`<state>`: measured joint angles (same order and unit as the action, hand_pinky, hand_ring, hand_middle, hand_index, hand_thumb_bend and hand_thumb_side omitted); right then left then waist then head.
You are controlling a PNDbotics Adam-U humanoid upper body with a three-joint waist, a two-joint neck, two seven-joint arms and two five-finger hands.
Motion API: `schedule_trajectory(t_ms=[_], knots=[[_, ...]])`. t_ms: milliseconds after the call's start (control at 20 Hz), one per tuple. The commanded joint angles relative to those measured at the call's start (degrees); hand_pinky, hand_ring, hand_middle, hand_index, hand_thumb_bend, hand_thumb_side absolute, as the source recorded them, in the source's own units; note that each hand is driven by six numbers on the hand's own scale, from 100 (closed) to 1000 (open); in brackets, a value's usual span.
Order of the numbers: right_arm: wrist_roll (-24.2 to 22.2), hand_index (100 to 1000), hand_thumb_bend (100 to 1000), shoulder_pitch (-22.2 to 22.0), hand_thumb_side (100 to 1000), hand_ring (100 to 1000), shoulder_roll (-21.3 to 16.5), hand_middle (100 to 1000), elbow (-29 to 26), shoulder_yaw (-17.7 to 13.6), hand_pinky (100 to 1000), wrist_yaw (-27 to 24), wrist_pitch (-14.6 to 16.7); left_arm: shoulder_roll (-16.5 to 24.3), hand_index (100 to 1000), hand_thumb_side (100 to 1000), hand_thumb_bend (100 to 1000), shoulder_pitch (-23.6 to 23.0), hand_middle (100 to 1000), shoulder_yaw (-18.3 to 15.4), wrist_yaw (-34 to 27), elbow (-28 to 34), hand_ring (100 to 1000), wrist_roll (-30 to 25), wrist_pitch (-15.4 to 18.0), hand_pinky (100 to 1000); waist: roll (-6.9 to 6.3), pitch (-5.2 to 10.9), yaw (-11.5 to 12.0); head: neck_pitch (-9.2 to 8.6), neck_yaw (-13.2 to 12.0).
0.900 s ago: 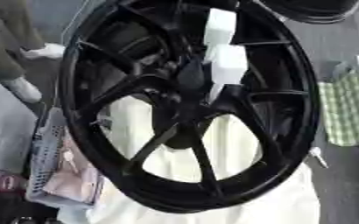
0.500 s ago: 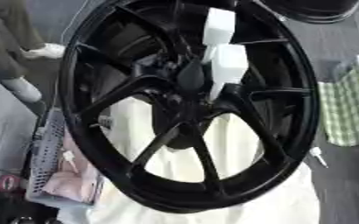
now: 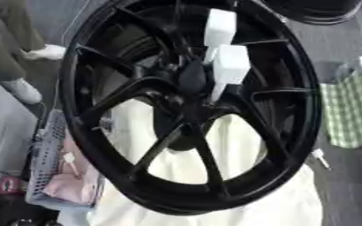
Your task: Pull the pin out of the wheel hub.
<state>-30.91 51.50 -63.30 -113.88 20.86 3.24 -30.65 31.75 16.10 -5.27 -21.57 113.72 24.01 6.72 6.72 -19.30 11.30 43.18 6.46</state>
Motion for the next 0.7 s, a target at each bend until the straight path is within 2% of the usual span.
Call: schedule_trajectory(t_ms=[50,200,400,500,550,600,700], knots=[[-2.82,825,133,-0.47,153,771,-3.24,657,-0.71,0.26,790,0.62,1.15,0.78,842,697,100,0.51,608,-0.52,0.23,0.87,680,-0.03,-0.20,841,-0.27,1.60,0.01,-0.55,-0.09],[-4.28,826,133,-1.86,164,752,-4.08,628,-0.71,0.30,775,0.30,2.13,0.80,841,697,100,0.60,608,-0.45,0.20,0.87,680,-0.13,-0.24,841,-0.17,1.66,0.10,-0.71,-0.26],[-3.62,823,120,-3.66,173,733,-4.98,617,-0.71,-0.04,758,-0.91,3.11,0.74,841,698,100,0.62,607,-0.41,0.14,0.87,679,-0.17,-0.32,841,-0.11,1.59,0.21,-0.73,-0.58],[-3.03,827,114,-4.33,176,638,-5.31,619,-0.71,-0.09,715,-1.58,3.47,0.69,841,698,100,0.64,608,-0.34,0.09,0.87,680,-0.22,-0.38,841,-0.09,1.54,0.25,-0.62,-0.67],[-2.82,830,111,-4.58,176,604,-5.40,624,-0.71,-0.04,672,-1.87,3.66,0.67,841,698,100,0.67,608,-0.31,0.06,0.87,680,-0.25,-0.40,841,-0.08,1.50,0.28,-0.57,-0.68],[-2.64,831,106,-4.77,177,531,-5.45,641,-0.71,0.01,515,-2.13,3.84,0.64,841,698,100,0.70,608,-0.29,0.04,0.87,680,-0.29,-0.41,841,-0.08,1.47,0.31,-0.52,-0.67],[-2.37,834,100,-4.99,182,467,-5.44,657,-0.71,0.15,362,-2.60,4.07,0.59,841,699,100,0.73,608,-0.26,0.02,0.87,680,-0.34,-0.43,841,-0.09,1.40,0.38,-0.41,-0.63]])
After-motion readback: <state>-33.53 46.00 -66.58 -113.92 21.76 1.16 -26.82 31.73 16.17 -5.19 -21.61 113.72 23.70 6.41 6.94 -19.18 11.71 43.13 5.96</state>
